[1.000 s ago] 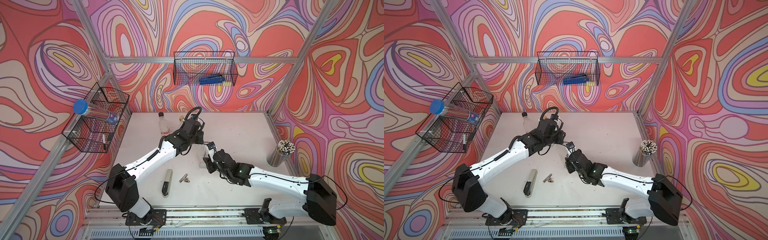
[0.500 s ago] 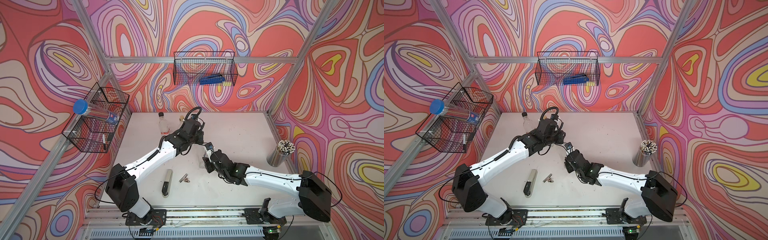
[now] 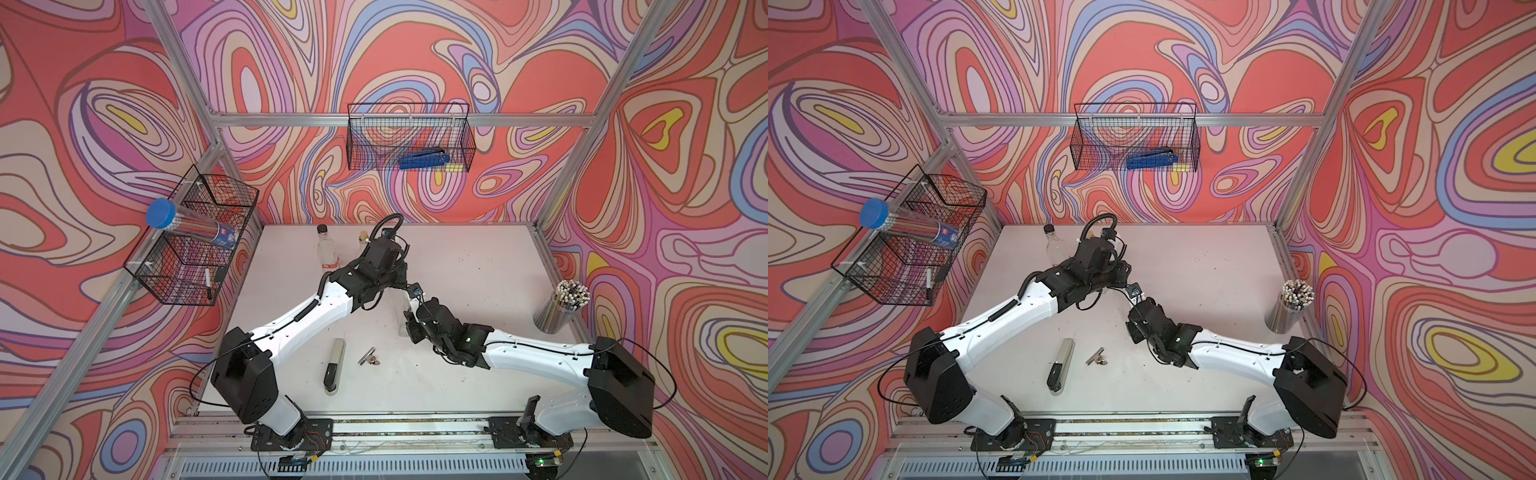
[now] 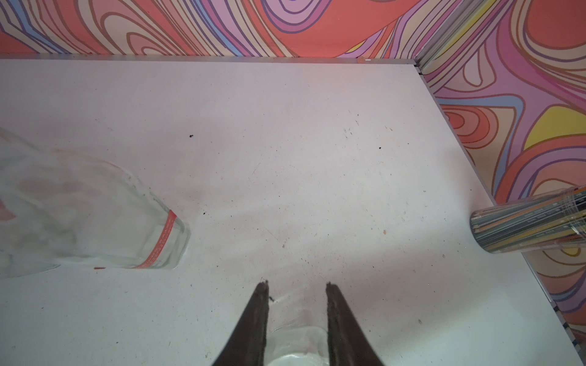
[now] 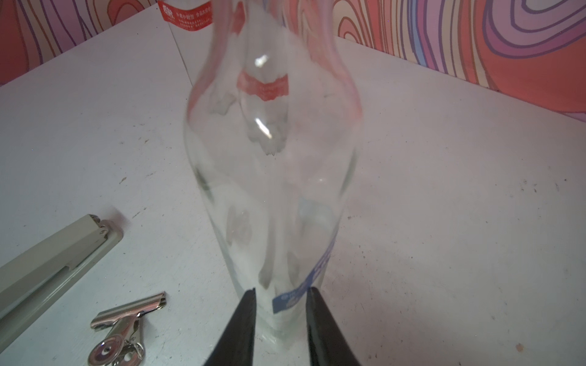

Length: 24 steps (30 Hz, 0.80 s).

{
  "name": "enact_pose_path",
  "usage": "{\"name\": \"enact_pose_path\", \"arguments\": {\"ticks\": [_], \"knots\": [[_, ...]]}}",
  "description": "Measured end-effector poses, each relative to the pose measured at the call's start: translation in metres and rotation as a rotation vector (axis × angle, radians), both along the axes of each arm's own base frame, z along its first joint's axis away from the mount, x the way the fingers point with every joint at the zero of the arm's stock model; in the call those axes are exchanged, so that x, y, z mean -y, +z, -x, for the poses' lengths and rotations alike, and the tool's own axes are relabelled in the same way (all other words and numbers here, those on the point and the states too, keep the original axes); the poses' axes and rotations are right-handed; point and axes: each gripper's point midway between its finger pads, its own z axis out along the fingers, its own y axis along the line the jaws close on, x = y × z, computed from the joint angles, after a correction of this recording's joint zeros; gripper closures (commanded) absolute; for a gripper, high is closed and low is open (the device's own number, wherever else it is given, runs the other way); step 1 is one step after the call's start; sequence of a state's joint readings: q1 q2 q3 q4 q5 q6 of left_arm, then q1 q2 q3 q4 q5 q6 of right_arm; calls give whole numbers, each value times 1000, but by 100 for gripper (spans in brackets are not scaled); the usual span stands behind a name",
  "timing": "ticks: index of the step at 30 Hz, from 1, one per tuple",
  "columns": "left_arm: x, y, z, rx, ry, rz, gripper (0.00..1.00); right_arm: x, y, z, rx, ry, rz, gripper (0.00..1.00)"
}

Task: Remove the label from the bottle
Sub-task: Tear open the label from the bottle.

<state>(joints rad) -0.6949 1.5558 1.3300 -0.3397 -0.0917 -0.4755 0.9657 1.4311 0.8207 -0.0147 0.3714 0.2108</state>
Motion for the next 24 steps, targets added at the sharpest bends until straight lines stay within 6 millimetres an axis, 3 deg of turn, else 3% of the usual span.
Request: {"name": "enact_pose_path", "arguments": {"ticks": [24], "knots": [[-1, 1, -2, 8, 9, -2, 100, 1, -3, -1, 15, -9, 29, 91]]}}
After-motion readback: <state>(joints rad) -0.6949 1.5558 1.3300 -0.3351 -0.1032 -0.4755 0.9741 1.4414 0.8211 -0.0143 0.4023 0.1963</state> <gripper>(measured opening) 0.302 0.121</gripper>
